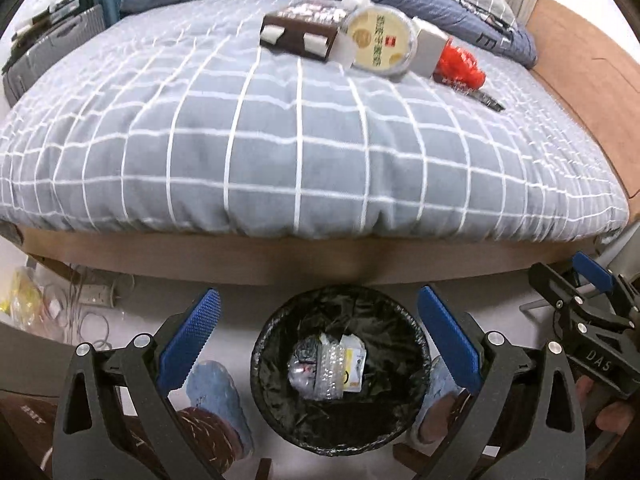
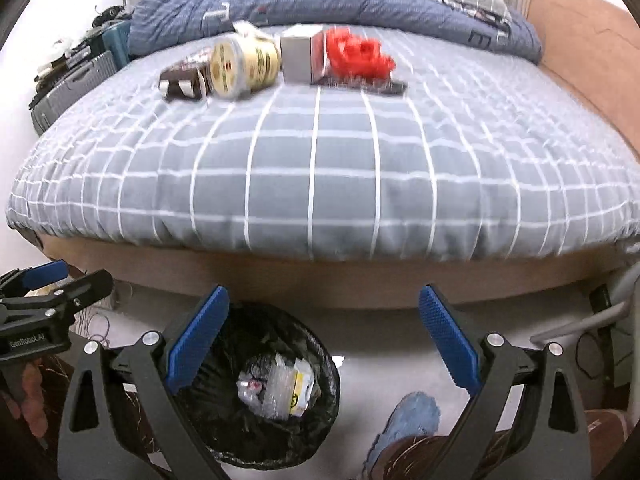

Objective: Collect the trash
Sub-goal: 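Move both open tools back toward the trash on the bed, then grasp the yellow yogurt cup with the left tool while the right tool grasps the red plastic bag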

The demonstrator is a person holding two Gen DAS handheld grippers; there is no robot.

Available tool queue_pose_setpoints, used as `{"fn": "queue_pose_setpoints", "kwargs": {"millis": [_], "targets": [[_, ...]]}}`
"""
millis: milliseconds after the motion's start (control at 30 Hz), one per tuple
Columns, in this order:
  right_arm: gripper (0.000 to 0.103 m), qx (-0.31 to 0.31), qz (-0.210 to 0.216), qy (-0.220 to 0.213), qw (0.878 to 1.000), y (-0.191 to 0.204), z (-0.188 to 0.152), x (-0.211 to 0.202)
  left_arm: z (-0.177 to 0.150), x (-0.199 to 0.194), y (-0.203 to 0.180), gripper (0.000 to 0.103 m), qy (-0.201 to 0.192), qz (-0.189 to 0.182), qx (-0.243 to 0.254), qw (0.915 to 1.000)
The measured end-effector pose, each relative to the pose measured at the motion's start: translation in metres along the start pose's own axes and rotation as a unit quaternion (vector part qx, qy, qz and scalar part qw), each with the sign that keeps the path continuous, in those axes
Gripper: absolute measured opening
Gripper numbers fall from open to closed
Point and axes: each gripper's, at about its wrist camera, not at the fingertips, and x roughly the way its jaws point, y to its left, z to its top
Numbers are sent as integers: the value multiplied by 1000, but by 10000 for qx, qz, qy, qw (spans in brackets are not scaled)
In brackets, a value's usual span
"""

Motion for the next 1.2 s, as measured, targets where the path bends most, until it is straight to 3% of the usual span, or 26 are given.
{"fn": "queue_pose_setpoints", "kwargs": {"millis": [333, 567, 900, 1200], "targets": [[92, 148, -15, -364, 9992, -15, 39, -20, 37, -26, -9, 97, -485, -197, 109, 9986], [92, 244, 15, -466, 9986, -32, 80, -16, 83, -25, -17, 97, -663, -281, 184, 9972], [92, 145, -13, -556, 9983, -44, 151, 27, 144, 12, -39, 97, -660, -413, 318, 9965], [92, 150, -70, -592, 9981, -58, 214, 82, 196, 57, -53, 96, -755, -120, 581, 9954]]}}
